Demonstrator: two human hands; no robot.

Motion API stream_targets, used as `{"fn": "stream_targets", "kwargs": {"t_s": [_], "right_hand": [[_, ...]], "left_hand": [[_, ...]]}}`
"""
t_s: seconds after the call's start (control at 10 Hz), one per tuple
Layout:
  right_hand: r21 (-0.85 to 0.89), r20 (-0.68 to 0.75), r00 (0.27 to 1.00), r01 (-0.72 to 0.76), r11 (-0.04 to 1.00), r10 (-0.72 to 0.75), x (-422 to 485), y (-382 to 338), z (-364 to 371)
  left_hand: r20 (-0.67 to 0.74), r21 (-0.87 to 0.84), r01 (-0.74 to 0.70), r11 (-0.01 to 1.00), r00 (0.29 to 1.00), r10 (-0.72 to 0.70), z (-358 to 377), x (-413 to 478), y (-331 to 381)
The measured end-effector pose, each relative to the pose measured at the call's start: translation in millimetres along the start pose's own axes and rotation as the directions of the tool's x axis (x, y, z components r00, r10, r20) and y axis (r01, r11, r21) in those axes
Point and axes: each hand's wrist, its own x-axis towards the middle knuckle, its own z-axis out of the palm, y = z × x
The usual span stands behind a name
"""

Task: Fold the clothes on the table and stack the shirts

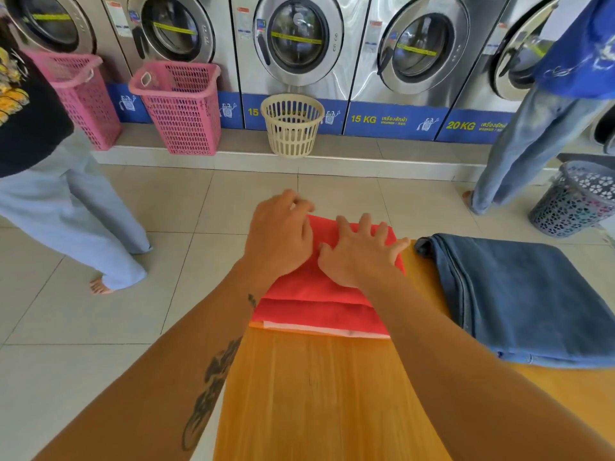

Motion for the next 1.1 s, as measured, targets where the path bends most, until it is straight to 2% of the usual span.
{"fn": "stream_targets", "kwargs": {"t_s": [0.1, 0.2, 0.3, 0.5, 0.6, 0.7, 0.8, 0.9, 1.0, 1.1], "right_hand": [[0.156, -0.031, 0.999, 0.047, 0.987, -0.043, 0, 16, 26], [0.275, -0.155, 0.985, 0.119, 0.954, -0.078, -4, 33, 54], [0.351, -0.221, 0.972, 0.153, 0.924, -0.077, -1, 36, 64], [0.421, -0.197, 0.974, 0.188, 0.887, -0.113, 4, 40, 62], [0.418, -0.110, 0.979, 0.200, 0.886, -0.169, 9, 44, 51], [0.305, -0.035, 0.994, 0.107, 0.946, -0.101, 6, 57, 42], [0.199, -0.023, 0.999, 0.034, 0.979, -0.030, -2, 61, 36], [0.174, -0.130, 0.983, 0.153, 0.973, -0.132, -15, 52, 32], [0.255, 0.028, 0.987, 0.144, 0.956, -0.156, -29, 63, 39], [0.261, 0.082, 0.987, 0.111, 0.959, -0.137, -33, 82, 21]], "left_hand": [[0.212, -0.074, 0.110, 0.991, 0.973, -0.093, 22, -29, -8], [0.203, -0.123, 0.192, 0.974, 0.965, -0.165, 38, -53, -11], [0.201, -0.156, 0.227, 0.961, 0.960, -0.194, 43, -52, -10], [0.272, -0.142, 0.455, 0.879, 0.872, -0.408, 56, -53, -13], [0.309, -0.088, 0.487, 0.869, 0.843, -0.441, 52, -53, -8], [0.348, 0.035, 0.512, 0.858, 0.799, -0.491, 40, -51, -1], [0.245, 0.120, 0.439, 0.891, 0.856, -0.455, 23, -53, 4], [0.263, 0.148, 0.295, 0.944, 0.908, -0.325, 16, -67, 8], [0.368, 0.119, 0.378, 0.918, 0.842, -0.395, 8, -80, 5], [0.330, 0.249, 0.425, 0.870, 0.808, -0.489, -15, -94, -10]]}}
